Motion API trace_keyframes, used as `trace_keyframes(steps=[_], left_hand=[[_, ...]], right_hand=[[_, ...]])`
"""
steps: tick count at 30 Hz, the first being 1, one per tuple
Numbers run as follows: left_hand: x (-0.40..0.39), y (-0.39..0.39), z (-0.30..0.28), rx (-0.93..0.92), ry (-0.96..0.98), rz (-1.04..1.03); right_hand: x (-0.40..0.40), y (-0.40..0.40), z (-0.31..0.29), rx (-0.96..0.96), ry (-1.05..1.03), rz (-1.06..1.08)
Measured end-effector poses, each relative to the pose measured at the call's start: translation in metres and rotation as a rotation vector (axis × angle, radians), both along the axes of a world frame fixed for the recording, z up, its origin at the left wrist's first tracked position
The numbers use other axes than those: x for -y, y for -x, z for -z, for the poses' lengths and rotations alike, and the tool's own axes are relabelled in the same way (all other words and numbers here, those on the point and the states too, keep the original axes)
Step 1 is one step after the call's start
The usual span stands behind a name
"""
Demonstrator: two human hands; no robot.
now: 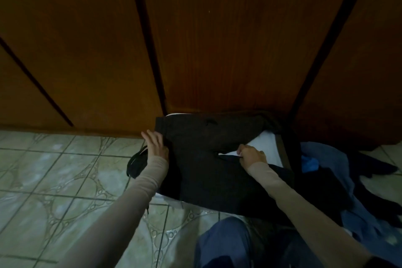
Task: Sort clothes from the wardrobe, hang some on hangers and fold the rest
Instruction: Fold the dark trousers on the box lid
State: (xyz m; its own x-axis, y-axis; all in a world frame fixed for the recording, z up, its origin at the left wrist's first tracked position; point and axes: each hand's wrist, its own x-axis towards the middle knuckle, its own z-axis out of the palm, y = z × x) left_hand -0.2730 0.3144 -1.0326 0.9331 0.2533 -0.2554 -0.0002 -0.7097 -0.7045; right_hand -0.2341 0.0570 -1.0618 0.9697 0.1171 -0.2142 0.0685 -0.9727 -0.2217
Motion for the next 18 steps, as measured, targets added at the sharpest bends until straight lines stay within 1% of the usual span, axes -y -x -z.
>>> trace_keyframes(steps=[2, 5, 11, 13, 16, 18], left_hand=[[0.011, -0.002, 0.002, 0.03, 0.093, 0.024], [0.036, -0.01, 0.003, 0.059, 0.322, 0.058], [0.109, -0.036, 0.002, 0.02, 0.705, 0.19], [0.134, -0.048, 0.005, -0.02, 0.768, 0.25], [0.17, -0.067, 0.012, -0.062, 0.815, 0.351], [0.188, -0.08, 0.017, -0.087, 0.839, 0.376]], right_hand=[[0.007, 0.0, -0.002, -0.002, 0.009, 0.021], [0.028, -0.004, -0.002, 0.021, -0.031, 0.074], [0.072, -0.019, -0.001, 0.073, -0.084, 0.221], [0.087, -0.027, 0.001, 0.08, -0.112, 0.253], [0.109, -0.043, 0.003, 0.079, -0.212, 0.319], [0.12, -0.055, 0.005, 0.061, -0.274, 0.356]])
